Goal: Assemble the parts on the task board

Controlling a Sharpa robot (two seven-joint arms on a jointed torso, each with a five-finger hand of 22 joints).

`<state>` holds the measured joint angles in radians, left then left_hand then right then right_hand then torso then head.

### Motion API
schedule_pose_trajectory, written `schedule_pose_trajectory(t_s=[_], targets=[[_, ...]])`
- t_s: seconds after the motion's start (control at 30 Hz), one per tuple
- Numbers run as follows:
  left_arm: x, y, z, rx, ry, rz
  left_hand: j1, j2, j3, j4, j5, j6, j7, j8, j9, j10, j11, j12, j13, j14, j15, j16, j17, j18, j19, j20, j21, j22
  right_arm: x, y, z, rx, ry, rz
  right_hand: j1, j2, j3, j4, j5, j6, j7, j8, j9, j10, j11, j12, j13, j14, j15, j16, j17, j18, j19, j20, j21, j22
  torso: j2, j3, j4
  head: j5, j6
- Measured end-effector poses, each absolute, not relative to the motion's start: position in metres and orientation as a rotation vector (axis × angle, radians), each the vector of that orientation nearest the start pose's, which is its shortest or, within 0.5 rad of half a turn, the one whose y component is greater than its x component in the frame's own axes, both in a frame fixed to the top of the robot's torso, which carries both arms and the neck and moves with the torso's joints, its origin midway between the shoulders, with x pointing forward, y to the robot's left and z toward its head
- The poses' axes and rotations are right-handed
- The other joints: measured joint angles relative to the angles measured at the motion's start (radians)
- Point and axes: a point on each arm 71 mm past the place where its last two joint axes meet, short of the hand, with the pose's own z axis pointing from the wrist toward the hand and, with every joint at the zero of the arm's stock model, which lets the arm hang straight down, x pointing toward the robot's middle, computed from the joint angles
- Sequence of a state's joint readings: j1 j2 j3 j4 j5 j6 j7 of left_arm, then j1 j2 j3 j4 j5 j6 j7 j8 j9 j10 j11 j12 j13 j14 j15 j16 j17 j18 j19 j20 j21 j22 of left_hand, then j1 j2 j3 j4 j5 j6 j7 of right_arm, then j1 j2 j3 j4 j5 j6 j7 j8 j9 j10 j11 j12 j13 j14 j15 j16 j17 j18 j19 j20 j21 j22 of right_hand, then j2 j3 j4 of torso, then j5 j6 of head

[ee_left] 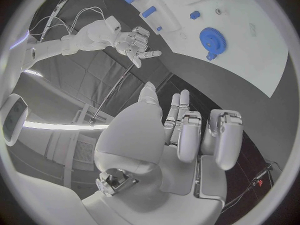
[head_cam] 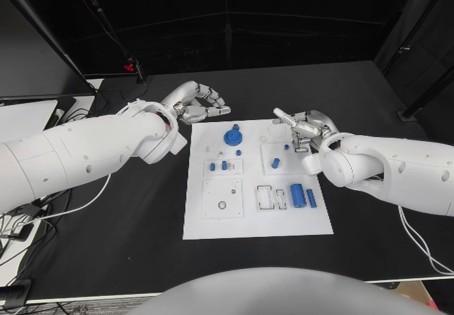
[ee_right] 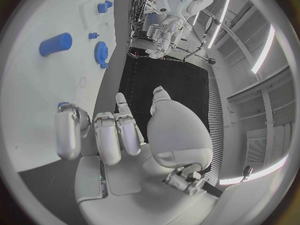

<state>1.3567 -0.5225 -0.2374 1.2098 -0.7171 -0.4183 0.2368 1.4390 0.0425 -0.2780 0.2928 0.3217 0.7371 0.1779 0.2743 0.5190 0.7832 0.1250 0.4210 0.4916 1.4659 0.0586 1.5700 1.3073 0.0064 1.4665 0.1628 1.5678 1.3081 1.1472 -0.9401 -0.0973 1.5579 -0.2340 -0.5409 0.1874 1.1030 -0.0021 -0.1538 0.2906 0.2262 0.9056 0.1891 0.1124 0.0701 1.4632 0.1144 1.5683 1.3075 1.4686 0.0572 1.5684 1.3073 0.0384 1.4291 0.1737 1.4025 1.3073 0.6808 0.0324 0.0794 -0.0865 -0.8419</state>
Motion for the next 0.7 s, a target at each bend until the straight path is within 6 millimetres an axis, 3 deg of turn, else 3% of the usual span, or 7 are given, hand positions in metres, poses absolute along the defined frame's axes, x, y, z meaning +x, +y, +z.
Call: schedule_pose_trajectory(t_s=[0.1,0.3,0.53,0.57,0.63,0.7], targets=[[0.542,0.125,-0.177,-0.166,1.572,-1.095,0.022,0.0,0.025,0.0,-0.001,0.038,-0.002,-0.026,-0.068,0.032,-0.005,-0.025,-0.082,0.0,0.0,0.0,0.0,0.0,0.0,0.0,0.0,0.0,0.465,-0.261,-0.228,1.1,1.554,1.068,0.0,0.0,0.0,0.0,0.0,0.0,0.0,0.0,0.0,0.0,0.0,0.0,0.0,0.0,0.0,0.0,0.0,0.0,0.0,0.0,0.0,0.0,0.0,0.0004,0.0,-0.002,0.001],[0.54,0.115,-0.185,0.068,1.518,-1.067,0.07,-0.004,0.082,-0.002,-0.056,0.101,-0.011,-0.076,-0.176,0.093,-0.012,-0.053,-0.203,0.0,-0.003,0.0,0.0,0.0,0.0,0.0,0.0,0.0,0.465,-0.262,-0.227,1.095,1.547,1.073,0.0,0.0,0.0,0.0,0.0,0.0,0.0,0.0,0.0,0.0,0.0,0.0,0.0,0.0,0.0,0.0,0.001,0.0,0.0,0.0,0.011,0.0,0.0,0.0011,0.0011,-0.002,0.0],[0.533,0.1,-0.199,0.351,1.474,-1.015,0.138,-0.009,0.139,-0.005,-0.12,0.145,-0.024,-0.118,-0.248,0.117,-0.022,-0.084,-0.291,0.001,-0.012,0.0,0.0,0.0,0.0,-0.008,0.0,0.0,0.465,-0.261,-0.226,1.084,1.537,1.087,0.011,0.011,-0.008,-0.001,0.0,0.0,0.0,0.004,0.0,0.0,0.0,0.0,0.0,0.0,0.0,0.0,0.001,-0.002,0.033,-0.003,0.097,0.0,-0.001,0.0004,0.0012,-0.001,0.001],[0.531,0.097,-0.202,0.393,1.466,-1.007,0.14,-0.011,0.14,-0.005,-0.125,0.148,-0.024,-0.12,-0.253,0.117,-0.022,-0.089,-0.297,0.0,-0.015,0.0,0.0,0.0,0.0,-0.008,0.0,0.0,0.465,-0.261,-0.226,1.081,1.535,1.09,0.01,0.011,-0.012,0.001,0.0,0.0,0.0,0.004,0.0,0.0,0.0,0.0,0.0,0.0,0.0,0.0,0.001,-0.018,0.033,-0.003,0.136,0.0,-0.001,0.0004,0.0012,-0.001,0.002],[0.53,0.095,-0.204,0.431,1.458,-0.999,0.148,-0.019,0.15,-0.004,-0.133,0.151,-0.027,-0.127,-0.262,0.125,-0.022,-0.09,-0.31,0.0,-0.015,0.0,0.0,0.0,0.0,-0.008,0.0,0.0,0.465,-0.261,-0.226,1.079,1.533,1.094,0.015,0.015,-0.013,0.002,0.0,0.0,0.0,0.004,0.0,0.0,0.0,0.0,0.0,0.0,0.0,0.0,0.001,-0.032,0.033,-0.003,0.159,0.0,-0.001,0.0003,0.0012,-0.001,0.002],[0.529,0.091,-0.208,0.49,1.446,-0.987,0.154,-0.025,0.156,-0.004,-0.143,0.159,-0.027,-0.133,-0.274,0.126,-0.023,-0.097,-0.325,0.0,-0.015,0.0,0.0,0.0,-0.003,-0.011,0.0,0.0,0.465,-0.26,-0.225,1.075,1.53,1.099,0.014,0.014,-0.014,0.0,0.0,0.0,0.0,0.004,0.0,0.0,0.0,0.0,0.0,0.0,0.0,0.0,0.001,-0.032,0.033,-0.003,0.165,0.0,-0.001,0.0003,0.0012,-0.001,0.003]])
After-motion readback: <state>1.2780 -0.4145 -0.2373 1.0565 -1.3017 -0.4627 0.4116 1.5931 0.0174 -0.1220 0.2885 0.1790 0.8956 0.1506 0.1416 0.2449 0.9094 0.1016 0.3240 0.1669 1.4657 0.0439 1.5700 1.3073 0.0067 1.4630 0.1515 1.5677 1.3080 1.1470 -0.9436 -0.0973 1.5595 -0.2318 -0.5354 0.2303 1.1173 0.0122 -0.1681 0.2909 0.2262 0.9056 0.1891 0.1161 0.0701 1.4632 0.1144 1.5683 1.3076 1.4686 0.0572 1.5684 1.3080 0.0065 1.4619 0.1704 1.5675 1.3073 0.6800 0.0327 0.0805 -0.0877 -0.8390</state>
